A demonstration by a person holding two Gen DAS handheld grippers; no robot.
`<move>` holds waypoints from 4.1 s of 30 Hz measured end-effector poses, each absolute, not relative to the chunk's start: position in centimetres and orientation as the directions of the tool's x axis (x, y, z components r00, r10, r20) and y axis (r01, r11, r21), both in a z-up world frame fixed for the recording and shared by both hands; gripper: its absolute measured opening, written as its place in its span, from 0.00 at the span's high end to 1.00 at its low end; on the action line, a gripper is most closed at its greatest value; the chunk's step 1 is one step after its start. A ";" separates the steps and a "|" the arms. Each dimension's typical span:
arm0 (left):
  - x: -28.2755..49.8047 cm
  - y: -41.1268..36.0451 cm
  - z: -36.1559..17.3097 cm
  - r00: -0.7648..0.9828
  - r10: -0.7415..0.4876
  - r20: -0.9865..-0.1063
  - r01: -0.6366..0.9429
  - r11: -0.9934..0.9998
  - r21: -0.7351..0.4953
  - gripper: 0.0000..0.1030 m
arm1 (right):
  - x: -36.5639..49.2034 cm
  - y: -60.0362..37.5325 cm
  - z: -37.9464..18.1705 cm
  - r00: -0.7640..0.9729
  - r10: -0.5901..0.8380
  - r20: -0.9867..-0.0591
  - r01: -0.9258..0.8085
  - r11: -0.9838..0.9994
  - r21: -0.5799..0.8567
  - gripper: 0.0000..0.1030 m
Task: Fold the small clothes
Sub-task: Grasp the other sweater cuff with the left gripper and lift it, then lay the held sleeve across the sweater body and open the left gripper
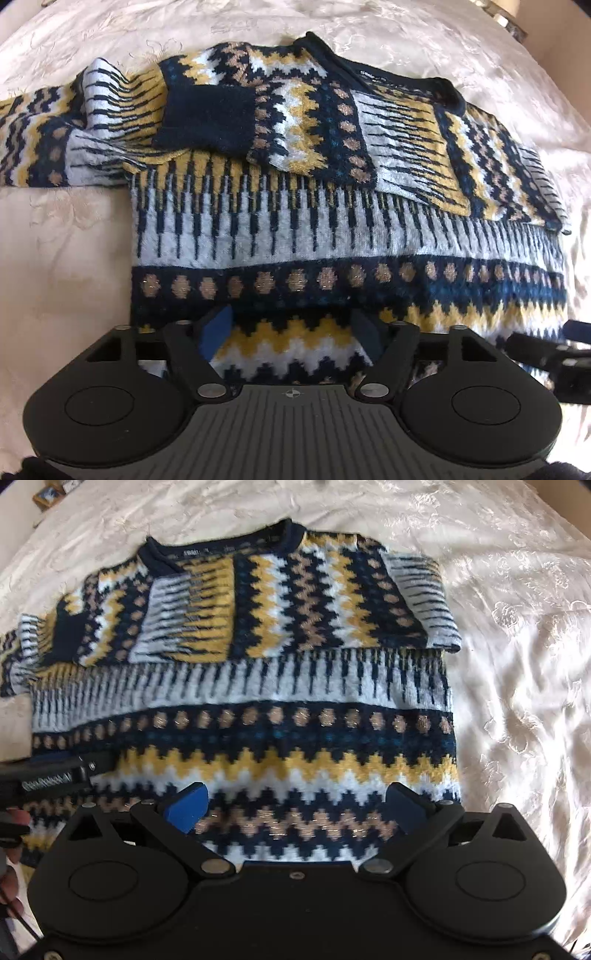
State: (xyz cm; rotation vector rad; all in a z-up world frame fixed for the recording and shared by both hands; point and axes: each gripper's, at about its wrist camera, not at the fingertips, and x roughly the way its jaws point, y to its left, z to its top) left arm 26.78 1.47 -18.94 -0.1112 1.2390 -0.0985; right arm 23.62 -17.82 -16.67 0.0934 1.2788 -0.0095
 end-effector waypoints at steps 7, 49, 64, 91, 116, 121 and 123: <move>27.8 -1.0 -19.5 0.283 -0.020 -0.959 -0.034 0.999 -0.031 0.18 | 24.1 -21.1 -19.2 0.201 0.171 -0.965 0.066 0.980 0.188 0.01; 31.6 36.2 -12.9 0.495 0.314 -0.810 -0.570 0.821 -0.030 0.46 | 30.8 -7.3 -9.5 0.431 0.221 -0.875 -0.150 0.974 0.172 0.04; 34.0 36.5 -12.8 0.583 0.270 -0.767 -0.511 0.855 -0.088 0.94 | 31.9 -7.9 -10.9 0.366 0.228 -0.902 -0.105 0.973 0.204 0.10; 33.9 -2.5 -8.3 0.583 -0.411 -0.701 0.332 0.908 -0.256 0.92 | 27.3 -17.2 -10.5 0.407 0.141 -0.903 0.094 0.976 0.195 0.12; 34.1 8.4 -11.7 0.550 -0.087 -0.831 -0.011 0.994 -0.111 0.89 | 34.1 -11.5 -10.8 0.466 0.133 -0.875 -0.130 0.988 0.081 0.18; 34.8 10.6 -15.6 0.404 -0.109 -0.908 -0.056 0.988 -0.143 0.89 | 36.6 -7.8 -13.4 0.441 0.067 -0.895 -0.204 0.979 -0.027 0.26; 34.8 10.6 -16.2 0.395 -0.110 -0.912 -0.052 0.989 -0.141 0.89 | 37.3 -7.4 -14.4 0.411 0.041 -0.911 -0.218 0.974 -0.055 0.29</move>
